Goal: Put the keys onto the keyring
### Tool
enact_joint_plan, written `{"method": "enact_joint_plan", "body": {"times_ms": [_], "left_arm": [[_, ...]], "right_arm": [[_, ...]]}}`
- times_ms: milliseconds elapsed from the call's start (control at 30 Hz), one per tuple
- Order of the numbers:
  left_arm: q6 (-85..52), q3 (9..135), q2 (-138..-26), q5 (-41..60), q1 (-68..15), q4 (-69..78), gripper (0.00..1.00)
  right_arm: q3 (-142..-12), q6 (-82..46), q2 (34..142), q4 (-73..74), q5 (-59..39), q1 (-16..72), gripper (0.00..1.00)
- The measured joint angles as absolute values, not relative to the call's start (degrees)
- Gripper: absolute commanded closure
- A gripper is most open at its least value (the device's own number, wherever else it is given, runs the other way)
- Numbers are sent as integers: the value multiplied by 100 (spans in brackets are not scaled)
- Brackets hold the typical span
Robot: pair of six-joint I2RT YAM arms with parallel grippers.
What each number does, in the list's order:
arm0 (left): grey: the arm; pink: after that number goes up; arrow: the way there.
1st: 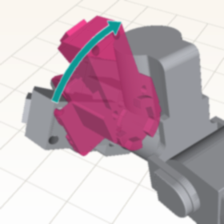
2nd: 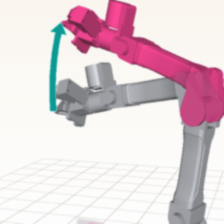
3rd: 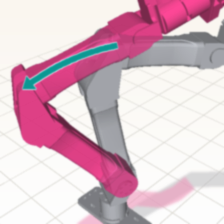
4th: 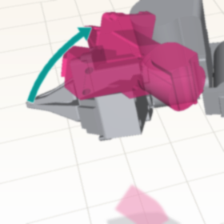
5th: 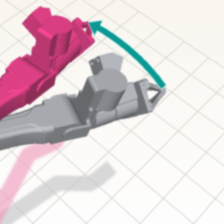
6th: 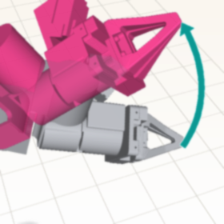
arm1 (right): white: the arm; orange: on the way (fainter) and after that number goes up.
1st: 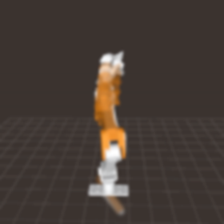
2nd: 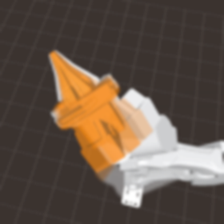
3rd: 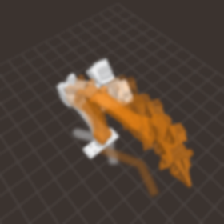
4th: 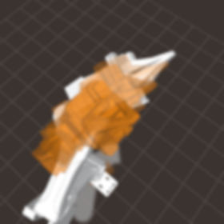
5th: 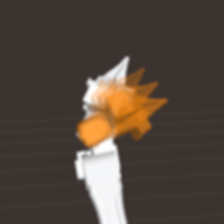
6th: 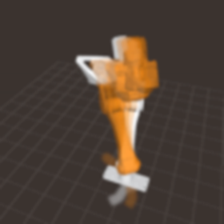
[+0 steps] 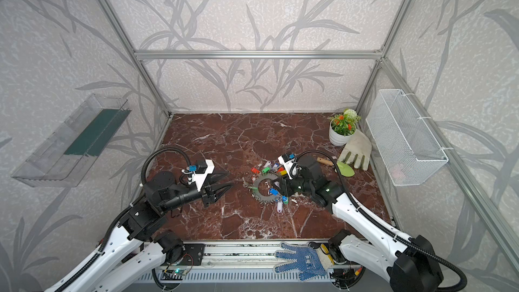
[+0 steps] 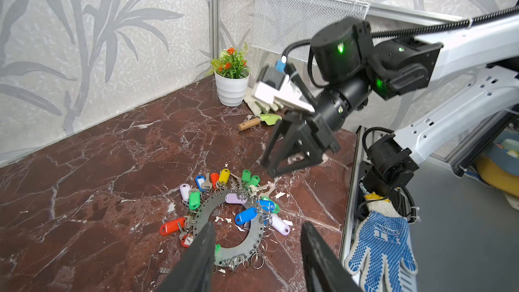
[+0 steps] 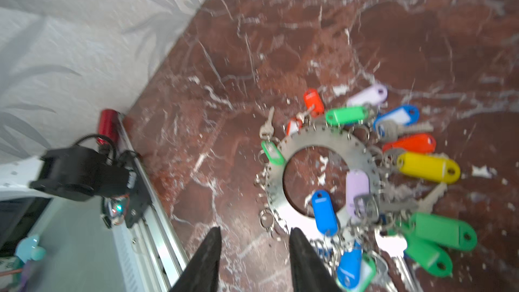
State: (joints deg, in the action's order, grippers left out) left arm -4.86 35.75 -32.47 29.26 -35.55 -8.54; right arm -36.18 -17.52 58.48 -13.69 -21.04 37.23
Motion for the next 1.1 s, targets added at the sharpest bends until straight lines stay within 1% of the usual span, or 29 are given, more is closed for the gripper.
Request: {"method": "enact_joint_plan", "body": {"times_ms": [167,400,633,800,833,900,1100], "left_arm": [[-880,3378,-2971,2832,-3555,-884,52],[-1120,3249,-2860,2821,-3555,-934,52],[-1181,3249,-2825,2899,-3555,-941,52],[-1216,3247,-2709,2961,-3555,-945,52],[-1219,3247,-2694,2969,-3555,-945,52],[-1223,3247,-2674,2989,-3555,-943,52],[-1223,3247,-2670,3013,-3555,-945,52]], "right_arm": [[-3485,-1726,6331,-1772,-1243,4447,55],[-3463,-1708,7140,-1835,-526,4779,55],[-3540,-1704,7760,-1828,-224,4803,55],[-3577,-2010,7970,-1831,91,4772,63],[-3577,-2067,7983,-1833,128,4737,65],[-3577,-2217,7981,-1837,198,4624,66],[-3426,-2665,7636,-1848,410,4012,63]]}}
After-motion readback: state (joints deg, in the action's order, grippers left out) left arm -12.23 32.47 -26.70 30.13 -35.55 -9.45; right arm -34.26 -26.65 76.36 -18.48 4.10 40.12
